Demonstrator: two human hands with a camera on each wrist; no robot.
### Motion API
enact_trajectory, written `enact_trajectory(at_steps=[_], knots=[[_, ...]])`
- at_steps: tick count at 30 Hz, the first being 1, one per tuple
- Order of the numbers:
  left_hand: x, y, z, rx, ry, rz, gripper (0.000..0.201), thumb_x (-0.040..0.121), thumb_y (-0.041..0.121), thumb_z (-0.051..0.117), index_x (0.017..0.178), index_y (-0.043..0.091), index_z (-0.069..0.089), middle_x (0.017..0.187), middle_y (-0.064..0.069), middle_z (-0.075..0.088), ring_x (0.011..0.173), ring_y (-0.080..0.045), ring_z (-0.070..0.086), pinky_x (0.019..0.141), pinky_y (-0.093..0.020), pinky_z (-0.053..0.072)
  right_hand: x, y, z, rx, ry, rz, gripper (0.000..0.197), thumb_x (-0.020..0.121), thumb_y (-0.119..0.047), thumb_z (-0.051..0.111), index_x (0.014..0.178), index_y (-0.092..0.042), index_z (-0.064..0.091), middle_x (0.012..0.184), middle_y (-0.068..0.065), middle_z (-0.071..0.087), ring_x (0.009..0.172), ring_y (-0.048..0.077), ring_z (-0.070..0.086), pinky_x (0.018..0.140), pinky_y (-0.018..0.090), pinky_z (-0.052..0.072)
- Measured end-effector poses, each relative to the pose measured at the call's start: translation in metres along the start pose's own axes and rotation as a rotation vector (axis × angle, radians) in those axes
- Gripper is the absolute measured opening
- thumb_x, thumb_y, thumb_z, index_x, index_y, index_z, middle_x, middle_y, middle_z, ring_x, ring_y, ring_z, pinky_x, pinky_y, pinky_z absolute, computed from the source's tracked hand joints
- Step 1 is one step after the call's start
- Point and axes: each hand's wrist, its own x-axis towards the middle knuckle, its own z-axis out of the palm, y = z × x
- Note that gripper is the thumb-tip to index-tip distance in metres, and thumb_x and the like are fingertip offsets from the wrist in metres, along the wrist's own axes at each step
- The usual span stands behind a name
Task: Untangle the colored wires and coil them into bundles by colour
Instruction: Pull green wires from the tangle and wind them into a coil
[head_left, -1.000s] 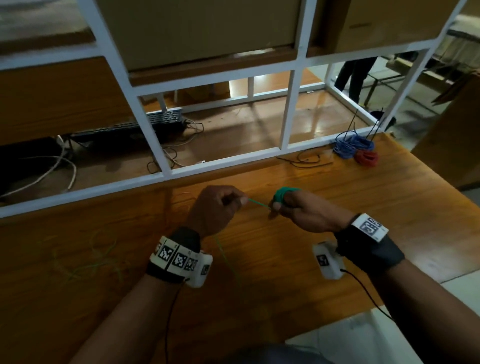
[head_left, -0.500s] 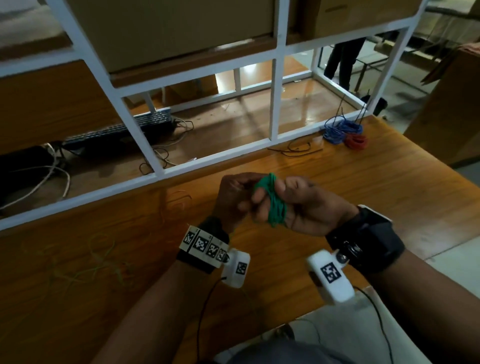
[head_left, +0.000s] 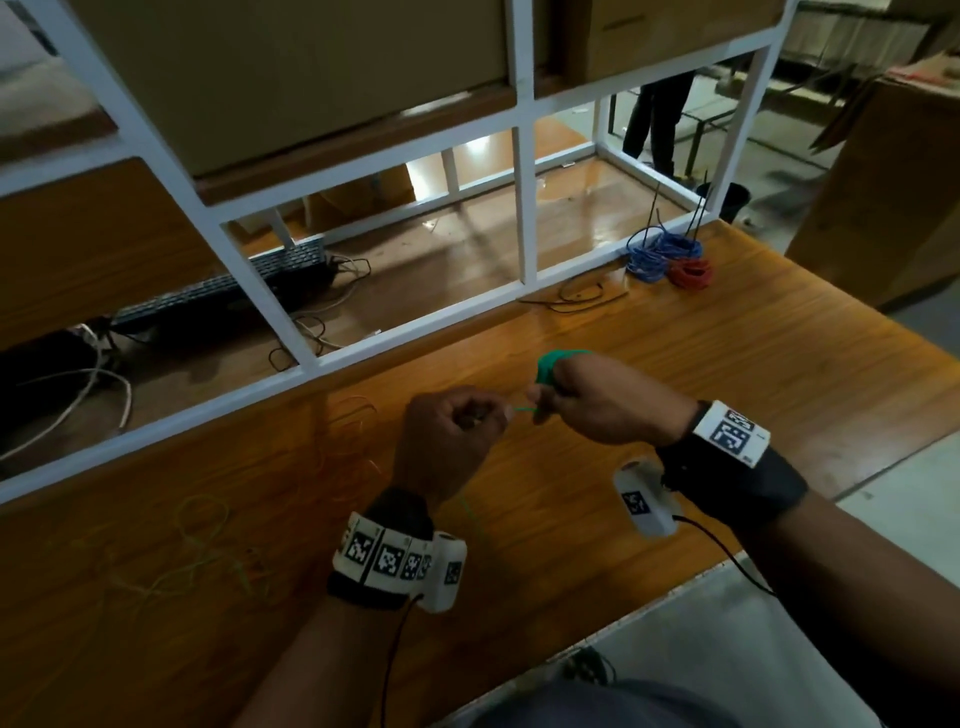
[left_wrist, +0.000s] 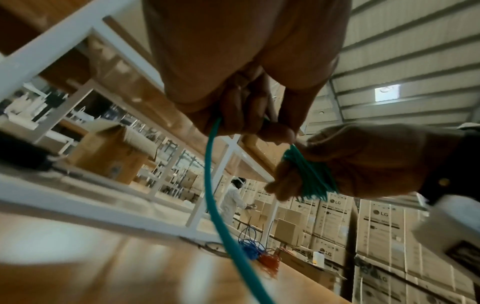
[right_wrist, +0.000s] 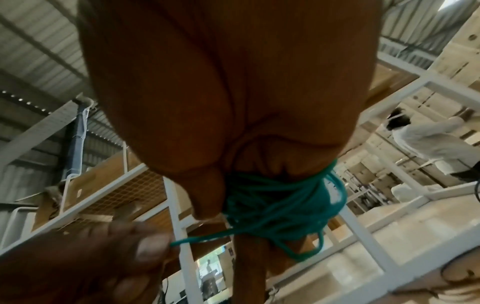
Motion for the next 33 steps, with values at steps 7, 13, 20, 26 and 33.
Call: enact_trajectory(at_steps=[7,13,20,26,33], knots=[[0.023,0.02,-0.027,-0.036,-0.213,0.07,0.019,0.073,0.018,0.086,0.086,0.011,0.075,0.084,0.003,0.073,0.075,-0.014,0.07,0.064,-0.034,0.06,-0.023,-0.002,-0.002,0.508,-0.461,-0.034,0.06,0.107,-0.054,0.032,0.11,-0.011,0.074,0.105,0.0,0.079,0.108,0.014,0.068,0.105,0.04,0.044],[0.038,0.014,-0.018,-0.251,-0.156,0.057,0.029,0.061,0.014,0.092,0.084,0.006,0.075,0.082,-0.006,0.074,0.076,-0.026,0.072,0.065,-0.044,0.061,-0.027,0.008,0.002,0.719,-0.553,-0.225,0.04,0.108,-0.029,0.049,0.11,0.004,0.071,0.104,0.007,0.078,0.121,0.027,0.065,0.117,0.059,0.035],[0.002,0.015,0.039,-0.687,0.037,-0.178,0.01,0.083,0.009,0.072,0.087,0.016,0.078,0.079,0.0,0.075,0.068,-0.012,0.068,0.06,-0.024,0.053,-0.028,0.006,0.017,1.799,-0.64,-0.356,0.033,0.106,-0.019,0.052,0.118,0.011,0.058,0.113,0.032,0.064,0.111,0.034,0.068,0.097,0.041,0.055],[-0.018,0.006,0.05,-0.318,-0.04,-0.392,0.017,0.094,0.022,0.065,0.082,0.014,0.074,0.071,-0.003,0.072,0.052,-0.007,0.056,0.051,-0.02,0.043,-0.001,0.006,0.001,1.782,0.188,-0.169,0.045,0.11,-0.031,0.034,0.119,0.0,0.066,0.124,0.017,0.07,0.12,0.024,0.067,0.109,0.037,0.05],[-0.019,-0.007,0.027,-0.011,-0.163,-0.186,0.014,0.093,0.023,0.065,0.086,0.016,0.075,0.069,0.008,0.071,0.063,-0.006,0.066,0.06,-0.028,0.054,0.004,0.041,0.022,0.382,0.362,0.1,0.052,0.103,-0.061,0.038,0.095,-0.027,0.076,0.097,-0.007,0.074,0.095,0.02,0.069,0.085,0.044,0.056]])
